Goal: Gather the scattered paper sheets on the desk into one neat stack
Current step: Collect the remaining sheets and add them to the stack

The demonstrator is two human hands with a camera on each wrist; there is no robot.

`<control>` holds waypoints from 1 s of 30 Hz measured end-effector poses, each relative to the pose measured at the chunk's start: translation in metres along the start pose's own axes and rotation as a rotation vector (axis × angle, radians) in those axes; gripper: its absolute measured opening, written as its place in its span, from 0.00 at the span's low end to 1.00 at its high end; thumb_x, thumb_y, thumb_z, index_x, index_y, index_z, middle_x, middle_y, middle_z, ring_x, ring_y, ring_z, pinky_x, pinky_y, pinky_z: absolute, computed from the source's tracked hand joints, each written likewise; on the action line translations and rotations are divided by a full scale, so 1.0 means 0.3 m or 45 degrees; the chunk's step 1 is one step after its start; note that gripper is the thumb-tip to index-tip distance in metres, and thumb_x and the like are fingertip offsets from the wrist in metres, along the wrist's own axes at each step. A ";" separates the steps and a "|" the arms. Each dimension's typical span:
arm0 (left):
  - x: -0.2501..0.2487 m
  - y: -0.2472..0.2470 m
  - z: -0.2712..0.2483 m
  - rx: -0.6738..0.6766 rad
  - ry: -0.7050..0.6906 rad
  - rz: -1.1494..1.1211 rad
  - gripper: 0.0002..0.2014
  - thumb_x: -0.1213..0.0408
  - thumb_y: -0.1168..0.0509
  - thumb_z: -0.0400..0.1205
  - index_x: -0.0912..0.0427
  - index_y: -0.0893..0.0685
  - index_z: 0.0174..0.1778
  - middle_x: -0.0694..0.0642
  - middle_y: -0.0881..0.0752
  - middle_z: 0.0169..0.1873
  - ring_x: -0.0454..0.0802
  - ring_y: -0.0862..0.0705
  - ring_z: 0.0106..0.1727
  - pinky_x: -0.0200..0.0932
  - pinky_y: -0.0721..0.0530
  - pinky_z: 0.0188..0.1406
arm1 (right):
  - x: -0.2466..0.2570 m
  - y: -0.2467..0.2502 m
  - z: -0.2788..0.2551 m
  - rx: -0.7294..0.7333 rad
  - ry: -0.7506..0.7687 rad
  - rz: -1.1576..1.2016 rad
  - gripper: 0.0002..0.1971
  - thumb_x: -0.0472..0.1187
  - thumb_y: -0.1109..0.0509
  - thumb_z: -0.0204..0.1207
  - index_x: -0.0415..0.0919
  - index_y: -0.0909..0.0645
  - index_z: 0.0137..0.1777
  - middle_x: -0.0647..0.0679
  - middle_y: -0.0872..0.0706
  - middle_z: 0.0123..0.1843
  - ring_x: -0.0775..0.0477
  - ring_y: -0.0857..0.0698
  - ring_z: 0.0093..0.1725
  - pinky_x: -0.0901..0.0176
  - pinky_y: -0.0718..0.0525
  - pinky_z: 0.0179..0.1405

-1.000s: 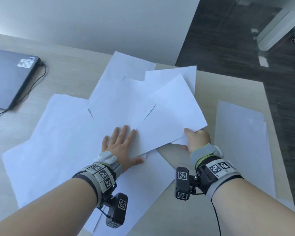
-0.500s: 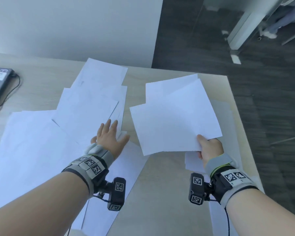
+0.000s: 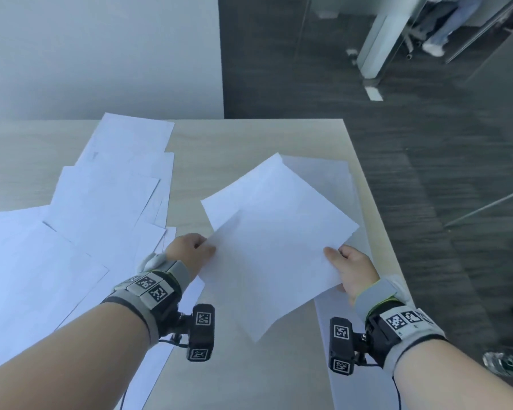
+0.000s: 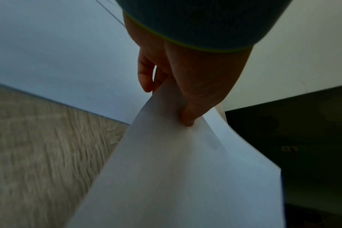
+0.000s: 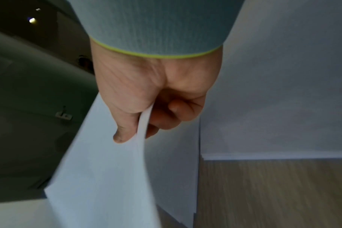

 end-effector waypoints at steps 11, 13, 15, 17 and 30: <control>0.081 -0.211 -0.108 0.196 0.420 -0.569 0.05 0.60 0.34 0.85 0.56 0.15 0.50 0.63 0.11 0.54 0.64 0.08 0.47 0.51 0.09 0.34 | -0.093 -0.040 -0.064 0.110 -0.154 0.099 0.11 0.49 0.36 0.87 0.45 0.15 0.53 0.42 0.12 0.40 0.45 0.15 0.26 0.63 0.33 0.19; 0.067 -0.236 -0.121 0.216 0.396 -0.497 0.06 0.60 0.34 0.85 0.56 0.15 0.52 0.63 0.12 0.55 0.65 0.09 0.49 0.53 0.07 0.36 | -0.086 -0.064 -0.075 0.145 -0.193 0.061 0.13 0.54 0.39 0.87 0.49 0.16 0.54 0.42 0.12 0.40 0.45 0.13 0.25 0.62 0.31 0.20; 0.045 -0.248 -0.132 0.224 0.349 -0.384 0.08 0.60 0.35 0.86 0.56 0.15 0.57 0.60 0.13 0.55 0.64 0.11 0.49 0.51 0.07 0.33 | -0.078 -0.085 -0.080 0.200 -0.217 -0.010 0.17 0.57 0.38 0.86 0.44 0.17 0.54 0.42 0.16 0.38 0.45 0.14 0.24 0.61 0.29 0.21; 0.020 -0.255 -0.136 0.235 0.262 -0.255 0.08 0.61 0.36 0.87 0.55 0.15 0.59 0.57 0.13 0.52 0.62 0.11 0.47 0.52 0.06 0.35 | -0.078 -0.103 -0.071 0.250 -0.196 -0.078 0.22 0.55 0.32 0.83 0.33 0.19 0.56 0.40 0.21 0.39 0.42 0.17 0.26 0.62 0.26 0.21; -0.248 -0.308 -0.072 0.143 -0.149 -0.093 0.22 0.51 0.32 0.83 0.45 0.23 0.74 0.48 0.15 0.59 0.47 0.13 0.46 0.46 0.14 0.44 | 0.036 0.139 0.117 -0.089 0.098 -0.136 0.07 0.41 0.36 0.83 0.44 0.16 0.54 0.45 0.10 0.49 0.39 0.13 0.48 0.55 0.17 0.46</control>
Point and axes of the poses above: each hand's wrist, its own z-axis towards the middle knuckle, its own y-axis out of the back of the hand, x = y × z, the point moved 5 cm from there along z, towards the middle knuckle
